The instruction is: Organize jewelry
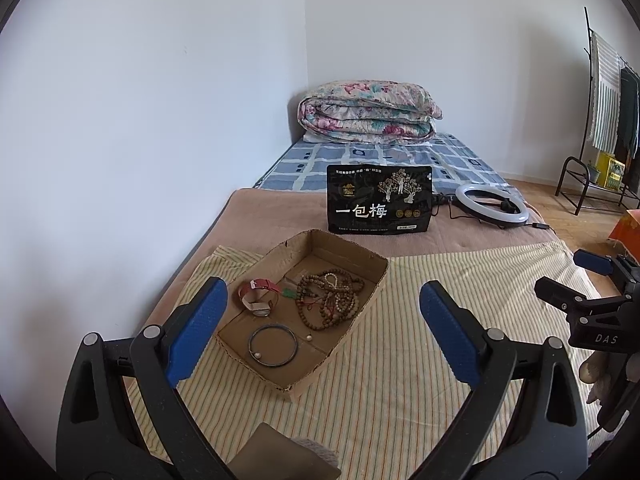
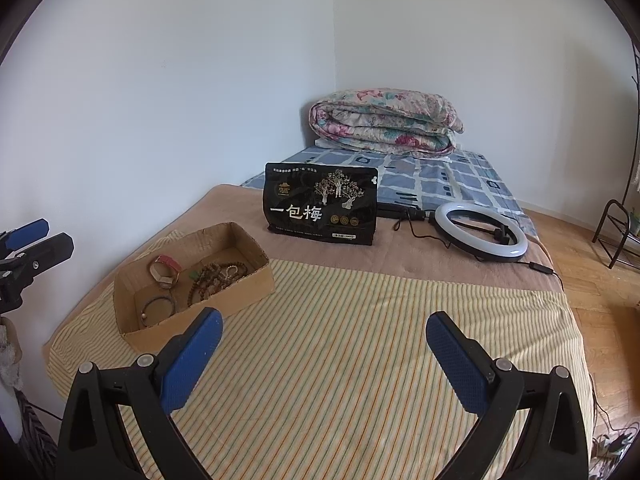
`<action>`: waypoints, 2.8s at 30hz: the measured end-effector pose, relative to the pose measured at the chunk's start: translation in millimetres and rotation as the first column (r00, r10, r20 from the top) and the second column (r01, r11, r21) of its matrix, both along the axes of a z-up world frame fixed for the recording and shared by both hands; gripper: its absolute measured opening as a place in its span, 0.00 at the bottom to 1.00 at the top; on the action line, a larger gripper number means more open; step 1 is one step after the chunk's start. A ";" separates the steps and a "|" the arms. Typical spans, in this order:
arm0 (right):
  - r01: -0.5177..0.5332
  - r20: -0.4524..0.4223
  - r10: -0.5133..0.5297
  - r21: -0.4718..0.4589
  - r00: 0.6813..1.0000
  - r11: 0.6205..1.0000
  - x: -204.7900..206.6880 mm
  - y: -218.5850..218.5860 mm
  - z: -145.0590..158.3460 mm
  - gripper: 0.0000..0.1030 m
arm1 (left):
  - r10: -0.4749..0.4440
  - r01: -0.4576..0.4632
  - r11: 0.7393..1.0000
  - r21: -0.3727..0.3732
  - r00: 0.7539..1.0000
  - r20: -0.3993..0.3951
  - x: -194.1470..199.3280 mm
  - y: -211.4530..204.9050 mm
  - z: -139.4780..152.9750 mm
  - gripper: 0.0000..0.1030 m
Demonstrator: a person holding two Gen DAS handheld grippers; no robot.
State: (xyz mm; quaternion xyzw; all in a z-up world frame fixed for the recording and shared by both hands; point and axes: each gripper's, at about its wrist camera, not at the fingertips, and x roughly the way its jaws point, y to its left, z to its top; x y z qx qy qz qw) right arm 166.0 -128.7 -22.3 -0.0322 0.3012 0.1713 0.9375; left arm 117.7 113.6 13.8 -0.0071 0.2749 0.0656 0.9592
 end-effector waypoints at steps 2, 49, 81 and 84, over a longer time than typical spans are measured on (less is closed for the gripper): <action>-0.001 0.002 0.001 0.001 1.000 1.000 -0.8 0.1 0.3 1.00 | 0.000 0.000 1.000 0.001 1.000 0.000 -0.1 -0.2 0.0 0.96; -0.006 -0.005 0.006 0.000 1.000 1.000 -2.8 3.9 2.3 1.00 | 0.000 0.000 1.000 -0.004 1.000 0.000 -0.4 0.0 2.4 0.96; -0.008 -0.027 0.008 0.009 1.000 1.000 -4.8 6.2 -1.7 1.00 | 0.007 -0.007 1.000 0.006 1.000 0.009 -2.2 0.6 3.8 0.96; -0.004 -0.027 0.004 0.010 1.000 1.000 -3.3 3.9 -1.3 1.00 | 0.010 -0.010 1.000 0.004 1.000 0.010 -2.3 1.4 4.0 0.96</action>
